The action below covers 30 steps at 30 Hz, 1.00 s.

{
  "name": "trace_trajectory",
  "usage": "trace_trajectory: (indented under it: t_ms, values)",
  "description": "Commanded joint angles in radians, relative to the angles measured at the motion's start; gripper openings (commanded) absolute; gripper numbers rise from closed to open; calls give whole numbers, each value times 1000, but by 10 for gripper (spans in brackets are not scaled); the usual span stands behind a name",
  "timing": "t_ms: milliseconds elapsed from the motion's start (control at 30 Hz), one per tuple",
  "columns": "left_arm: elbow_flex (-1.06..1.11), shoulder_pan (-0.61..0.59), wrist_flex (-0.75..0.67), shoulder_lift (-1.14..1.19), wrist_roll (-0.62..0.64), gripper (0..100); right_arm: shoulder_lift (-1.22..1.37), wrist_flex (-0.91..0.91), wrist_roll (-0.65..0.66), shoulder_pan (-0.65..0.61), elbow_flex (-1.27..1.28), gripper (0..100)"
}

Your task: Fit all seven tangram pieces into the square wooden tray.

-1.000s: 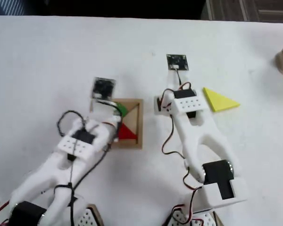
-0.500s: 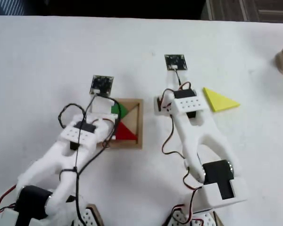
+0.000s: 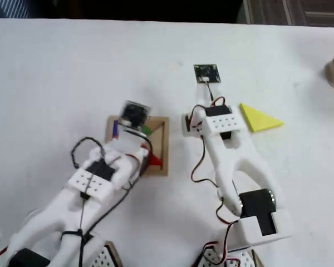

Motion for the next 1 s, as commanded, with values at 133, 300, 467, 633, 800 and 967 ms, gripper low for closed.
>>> trace_trajectory:
  t_ms: [133, 300, 467, 633, 800, 967]
  values:
    - [-75, -94, -58, 51, 84, 23, -51, -18, 17, 1, -5, 18]
    - [-155, -44, -61, 236, 84, 23, -51, -18, 17, 1, -5, 18]
    - [-181, -44, -6, 262, 84, 23, -51, -16, 17, 2, -5, 18]
    - [-138, -39, 68, 131, 38, 23, -51, -16, 18, 1, -5, 18]
    - [-35, 10, -12, 12, -46, 23, -51, -16, 18, 1, -6, 18]
    - [-20, 13, -51, -10, 2, 23, -51, -16, 18, 1, -8, 18]
